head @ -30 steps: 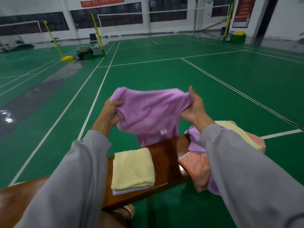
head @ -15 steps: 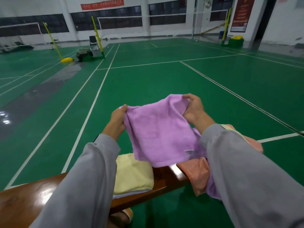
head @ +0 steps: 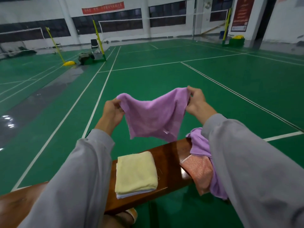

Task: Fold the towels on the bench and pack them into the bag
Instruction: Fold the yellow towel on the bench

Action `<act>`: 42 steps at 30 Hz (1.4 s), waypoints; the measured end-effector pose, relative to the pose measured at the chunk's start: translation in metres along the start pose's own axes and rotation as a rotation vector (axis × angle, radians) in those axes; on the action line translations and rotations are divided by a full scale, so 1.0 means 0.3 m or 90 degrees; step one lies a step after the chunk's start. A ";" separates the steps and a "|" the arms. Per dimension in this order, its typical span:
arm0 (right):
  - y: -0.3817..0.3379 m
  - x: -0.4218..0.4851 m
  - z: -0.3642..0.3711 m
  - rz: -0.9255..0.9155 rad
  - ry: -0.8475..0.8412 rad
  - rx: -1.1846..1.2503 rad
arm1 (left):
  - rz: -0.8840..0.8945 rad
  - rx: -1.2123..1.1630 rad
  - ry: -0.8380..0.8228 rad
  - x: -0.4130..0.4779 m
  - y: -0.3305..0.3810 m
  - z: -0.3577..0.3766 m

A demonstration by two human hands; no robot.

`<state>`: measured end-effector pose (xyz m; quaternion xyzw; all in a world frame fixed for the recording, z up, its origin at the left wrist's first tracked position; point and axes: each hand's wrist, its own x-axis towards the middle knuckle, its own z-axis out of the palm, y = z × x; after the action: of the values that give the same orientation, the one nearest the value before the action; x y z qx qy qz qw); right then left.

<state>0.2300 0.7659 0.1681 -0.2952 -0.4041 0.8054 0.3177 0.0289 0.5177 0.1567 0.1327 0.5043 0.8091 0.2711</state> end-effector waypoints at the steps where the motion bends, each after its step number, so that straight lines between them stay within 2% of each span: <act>1: -0.003 0.012 0.007 0.010 0.001 -0.001 | 0.002 -0.021 -0.005 0.013 0.003 -0.002; 4: 0.054 0.037 0.014 0.069 0.054 -0.093 | -0.031 -0.009 0.065 0.044 -0.024 -0.017; 6: 0.053 0.045 0.004 0.064 0.086 -0.165 | -0.029 0.020 0.129 0.065 -0.033 -0.040; 8: 0.009 0.043 0.002 0.024 0.097 -0.133 | 0.000 0.021 0.154 0.078 -0.016 -0.055; 10: -0.015 0.034 0.000 0.003 0.033 -0.036 | 0.002 0.003 0.144 0.077 -0.005 -0.067; 15: 0.058 -0.026 -0.028 0.113 -0.060 -0.061 | -0.081 0.045 0.112 0.057 -0.055 -0.104; 17: 0.040 -0.006 -0.019 0.097 -0.054 -0.047 | -0.059 0.017 0.075 0.031 -0.020 -0.067; 19: 0.018 0.035 -0.004 0.031 0.004 -0.009 | -0.002 -0.046 0.048 0.002 0.030 -0.024; 21: 0.023 0.060 -0.002 -0.004 0.074 -0.043 | 0.021 -0.108 0.046 -0.006 0.055 -0.008; 22: 0.030 0.066 -0.004 0.000 0.075 -0.081 | 0.020 -0.102 0.057 -0.002 0.053 -0.011; 26: 0.008 0.080 -0.005 0.060 0.031 -0.202 | 0.052 0.080 0.121 0.023 0.038 -0.036; 29: -0.042 0.091 0.004 0.002 0.065 -0.265 | 0.063 0.185 0.118 0.036 0.040 -0.070; 31: -0.042 0.100 0.005 -0.018 0.093 -0.378 | 0.071 0.278 0.120 0.045 0.038 -0.106; 34: -0.032 0.105 0.004 0.026 0.063 -0.536 | 0.099 0.423 0.126 0.054 0.030 -0.155; 37: -0.037 0.093 0.018 -0.012 -0.034 -0.684 | 0.098 0.412 0.114 0.044 0.043 -0.168; 40: -0.041 0.061 0.041 -0.103 -0.121 -0.972 | 0.077 0.349 0.083 0.023 0.070 -0.158; 42: -0.047 0.046 0.050 -0.191 -0.093 -1.145 | 0.084 0.389 0.069 0.015 0.081 -0.152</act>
<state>0.2141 0.7760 0.1845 -0.3240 -0.9324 0.1541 0.0427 -0.0046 0.4779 0.1572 0.1973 0.7278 0.6421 0.1383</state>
